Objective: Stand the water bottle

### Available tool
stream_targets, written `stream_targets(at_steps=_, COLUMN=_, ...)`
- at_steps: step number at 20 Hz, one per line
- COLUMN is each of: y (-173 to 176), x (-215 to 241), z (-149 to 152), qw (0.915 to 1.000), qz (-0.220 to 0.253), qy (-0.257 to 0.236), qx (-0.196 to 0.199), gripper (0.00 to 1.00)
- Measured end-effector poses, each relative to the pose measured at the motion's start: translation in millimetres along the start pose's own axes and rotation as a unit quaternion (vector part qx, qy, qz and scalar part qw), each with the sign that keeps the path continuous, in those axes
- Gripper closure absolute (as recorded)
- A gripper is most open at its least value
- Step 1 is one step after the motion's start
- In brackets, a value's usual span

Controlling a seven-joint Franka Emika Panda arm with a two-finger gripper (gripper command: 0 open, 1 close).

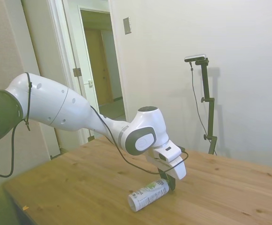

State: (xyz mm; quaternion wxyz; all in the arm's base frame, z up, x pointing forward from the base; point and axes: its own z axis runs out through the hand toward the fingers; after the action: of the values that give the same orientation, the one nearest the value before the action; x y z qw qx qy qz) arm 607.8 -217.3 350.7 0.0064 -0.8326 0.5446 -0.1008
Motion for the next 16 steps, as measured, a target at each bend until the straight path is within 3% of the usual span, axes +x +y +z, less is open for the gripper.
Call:
stream_targets(at_steps=3, y=-7, x=-8, z=-12, qw=1.0, qz=0.003, qy=-0.006, qx=0.006, gripper=1.0)
stream_targets(at_steps=10, y=-25, x=-39, z=-116, qw=0.996, qz=0.048, qy=0.053, qx=0.054, gripper=1.0)
stream_targets(at_steps=16, y=-15, x=-58, z=-166, qw=0.9785, qz=0.096, qy=0.165, qx=0.078, gripper=1.0)
